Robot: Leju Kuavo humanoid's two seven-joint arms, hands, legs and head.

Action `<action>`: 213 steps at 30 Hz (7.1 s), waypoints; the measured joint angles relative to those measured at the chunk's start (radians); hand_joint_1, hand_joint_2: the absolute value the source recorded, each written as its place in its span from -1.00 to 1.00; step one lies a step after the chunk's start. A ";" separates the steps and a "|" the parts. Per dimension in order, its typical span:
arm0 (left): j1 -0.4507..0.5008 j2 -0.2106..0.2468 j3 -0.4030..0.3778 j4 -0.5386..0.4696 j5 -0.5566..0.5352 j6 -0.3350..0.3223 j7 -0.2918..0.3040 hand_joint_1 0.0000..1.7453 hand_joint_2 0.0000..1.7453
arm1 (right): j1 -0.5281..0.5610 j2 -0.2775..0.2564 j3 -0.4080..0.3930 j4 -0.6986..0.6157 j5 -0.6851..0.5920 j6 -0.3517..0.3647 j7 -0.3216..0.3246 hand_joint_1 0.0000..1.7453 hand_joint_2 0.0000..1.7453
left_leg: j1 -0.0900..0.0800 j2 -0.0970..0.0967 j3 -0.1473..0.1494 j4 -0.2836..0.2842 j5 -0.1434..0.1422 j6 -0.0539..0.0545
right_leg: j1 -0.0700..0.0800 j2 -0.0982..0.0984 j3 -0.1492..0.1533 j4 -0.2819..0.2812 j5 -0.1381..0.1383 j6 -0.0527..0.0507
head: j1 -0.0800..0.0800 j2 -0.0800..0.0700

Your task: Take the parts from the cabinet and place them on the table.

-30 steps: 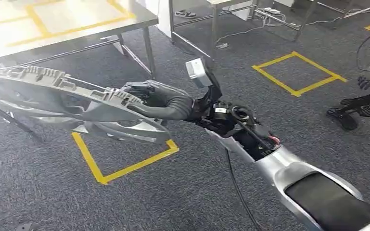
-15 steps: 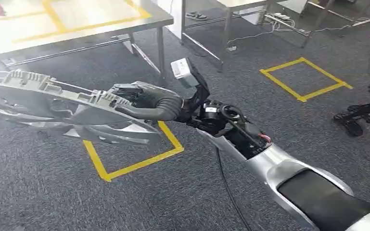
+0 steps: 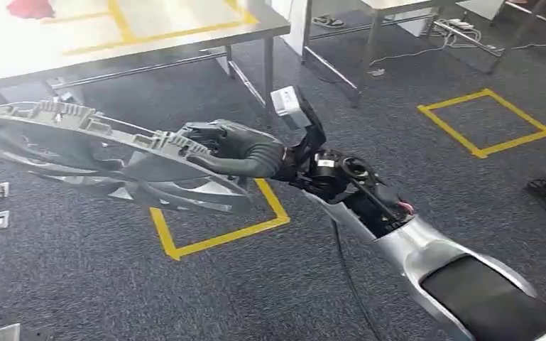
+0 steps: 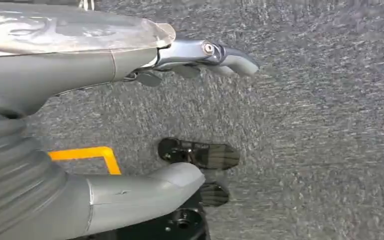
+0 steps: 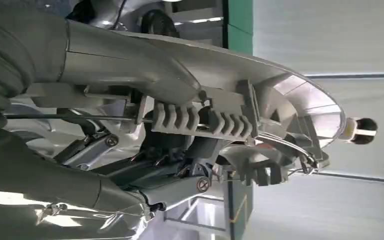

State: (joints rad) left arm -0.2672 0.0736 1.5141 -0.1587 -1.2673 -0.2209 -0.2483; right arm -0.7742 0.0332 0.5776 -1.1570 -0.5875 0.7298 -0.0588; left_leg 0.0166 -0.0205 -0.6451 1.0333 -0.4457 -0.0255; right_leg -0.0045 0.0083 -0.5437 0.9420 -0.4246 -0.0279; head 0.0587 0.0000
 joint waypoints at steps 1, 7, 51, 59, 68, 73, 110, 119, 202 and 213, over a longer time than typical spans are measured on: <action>-0.003 0.001 0.000 0.000 0.000 0.000 0.000 -1.00 1.00 | -0.002 0.000 0.000 0.000 0.000 0.000 -0.001 1.00 1.00 | 0.002 0.004 -0.039 0.084 -0.041 -0.005 | 0.000 -0.005 -0.001 0.000 0.000 -0.001 | -0.008 0.000; -0.005 0.004 0.000 0.000 -0.002 -0.002 0.006 -1.00 1.00 | -0.002 0.000 0.000 0.014 0.010 -0.002 -0.006 1.00 1.00 | 0.008 0.022 -0.011 0.038 0.027 -0.015 | 0.000 -0.033 -0.001 0.004 -0.003 0.003 | -0.033 0.000; -0.008 0.001 0.000 0.000 0.005 -0.017 0.029 -1.00 1.00 | -0.011 0.000 -0.002 0.044 0.070 -0.042 -0.027 1.00 1.00 | -0.009 -0.005 0.045 -0.084 0.053 0.019 | 0.006 0.001 -0.010 0.011 -0.009 0.022 | -0.021 0.000; -0.008 0.001 0.000 0.000 0.005 -0.022 0.041 -1.00 1.00 | -0.012 0.000 -0.002 0.047 0.071 -0.041 -0.032 1.00 1.00 | -0.009 -0.005 0.045 -0.084 0.052 0.019 | 0.006 0.000 -0.010 0.011 -0.009 0.022 | -0.023 0.000; -0.008 0.001 0.000 0.000 0.004 -0.032 0.042 -1.00 1.00 | -0.012 0.000 -0.002 0.048 0.071 -0.041 -0.032 1.00 1.00 | -0.009 -0.005 0.045 -0.084 0.052 0.019 | 0.006 0.000 -0.010 0.011 -0.009 0.022 | -0.026 0.000; -0.008 0.001 0.000 0.000 0.003 -0.034 0.043 -1.00 1.00 | -0.011 0.000 -0.002 0.048 0.071 -0.041 -0.031 1.00 1.00 | -0.009 -0.005 0.045 -0.084 0.052 0.019 | 0.006 0.000 -0.010 0.011 -0.009 0.022 | -0.026 0.000; -0.014 0.004 0.000 0.000 -0.007 -0.034 0.045 -1.00 1.00 | 0.002 0.000 -0.016 0.047 0.068 -0.047 -0.024 1.00 1.00 | 0.020 0.016 -0.118 0.258 -0.085 -0.019 | -0.014 0.003 -0.021 0.035 -0.015 0.017 | -0.045 0.000; -0.015 0.008 0.000 0.000 -0.007 -0.032 0.045 -1.00 1.00 | -0.001 0.000 -0.016 0.046 0.068 -0.049 -0.021 1.00 1.00 | -0.008 0.011 0.009 -0.070 0.071 0.013 | 0.005 0.001 0.002 0.034 -0.046 0.001 | -0.042 0.000; -0.018 0.001 0.000 0.000 -0.014 -0.034 0.047 -1.00 1.00 | -0.001 -0.001 -0.018 0.039 0.066 -0.053 -0.018 1.00 1.00 | -0.002 0.012 0.048 -0.086 0.048 0.056 | -0.004 -0.002 -0.087 0.236 -0.153 0.055 | -0.016 0.000; -0.018 0.001 0.000 0.000 -0.016 -0.034 0.049 -1.00 1.00 | 0.006 -0.005 -0.019 0.039 0.064 -0.054 -0.020 1.00 1.00 | 0.002 0.005 0.073 -0.076 0.015 0.007 | -0.004 0.003 -0.027 0.031 -0.012 0.031 | -0.005 0.000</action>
State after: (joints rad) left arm -0.2850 0.0744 1.5141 -0.1591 -1.2837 -0.2544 -0.1995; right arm -0.7682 0.0282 0.5589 -1.1181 -0.5234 0.6756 -0.0790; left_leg 0.0187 -0.0155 -0.5717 0.9575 -0.4308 -0.0184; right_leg -0.0082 0.0111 -0.5703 0.9727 -0.4365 0.0028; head 0.0542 0.0000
